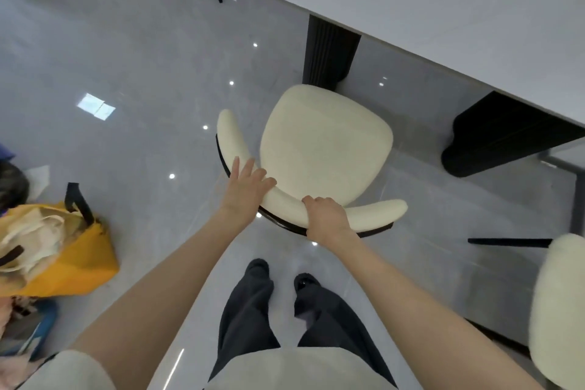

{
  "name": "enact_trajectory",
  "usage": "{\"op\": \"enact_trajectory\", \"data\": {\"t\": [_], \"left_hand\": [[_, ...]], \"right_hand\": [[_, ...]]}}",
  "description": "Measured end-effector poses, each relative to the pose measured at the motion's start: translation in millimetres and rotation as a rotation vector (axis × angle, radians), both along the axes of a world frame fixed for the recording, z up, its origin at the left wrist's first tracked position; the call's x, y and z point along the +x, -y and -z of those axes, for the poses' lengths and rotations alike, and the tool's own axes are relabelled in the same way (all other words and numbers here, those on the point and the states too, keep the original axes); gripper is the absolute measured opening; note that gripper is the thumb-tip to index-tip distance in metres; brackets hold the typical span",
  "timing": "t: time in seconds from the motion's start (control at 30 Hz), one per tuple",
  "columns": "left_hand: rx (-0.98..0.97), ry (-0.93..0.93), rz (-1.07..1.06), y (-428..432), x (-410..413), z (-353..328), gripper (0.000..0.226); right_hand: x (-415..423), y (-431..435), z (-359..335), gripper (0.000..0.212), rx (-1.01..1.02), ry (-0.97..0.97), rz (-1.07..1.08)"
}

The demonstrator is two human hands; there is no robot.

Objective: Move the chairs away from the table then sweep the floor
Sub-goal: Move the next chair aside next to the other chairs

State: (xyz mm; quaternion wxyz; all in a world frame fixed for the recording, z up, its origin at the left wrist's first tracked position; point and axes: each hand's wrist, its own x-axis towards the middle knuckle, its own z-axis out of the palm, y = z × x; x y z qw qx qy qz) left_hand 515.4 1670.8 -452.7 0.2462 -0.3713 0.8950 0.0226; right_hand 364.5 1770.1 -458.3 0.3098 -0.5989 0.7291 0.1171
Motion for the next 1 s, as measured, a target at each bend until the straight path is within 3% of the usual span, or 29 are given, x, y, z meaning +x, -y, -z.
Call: {"op": "enact_trajectory", "data": {"t": [0.2, 0.53, 1.0], "left_hand": [[0.089, -0.062, 0.112, 32.4, 4.6, 13.0, 0.053], [0.176, -0.145, 0.150, 23.5, 17.0, 11.7, 0.051], [0.191, -0.193, 0.156, -144.2, 40.1, 16.2, 0.049]], "right_hand": [[13.6, 5.5, -0.6, 0.046, 0.058, -0.043, 0.096], [30.2, -6.4, -5.6, 0.037, 0.086, -0.119, 0.169], [39.7, -163.4, -7.3, 0.037, 0.076, -0.184, 0.132]]}}
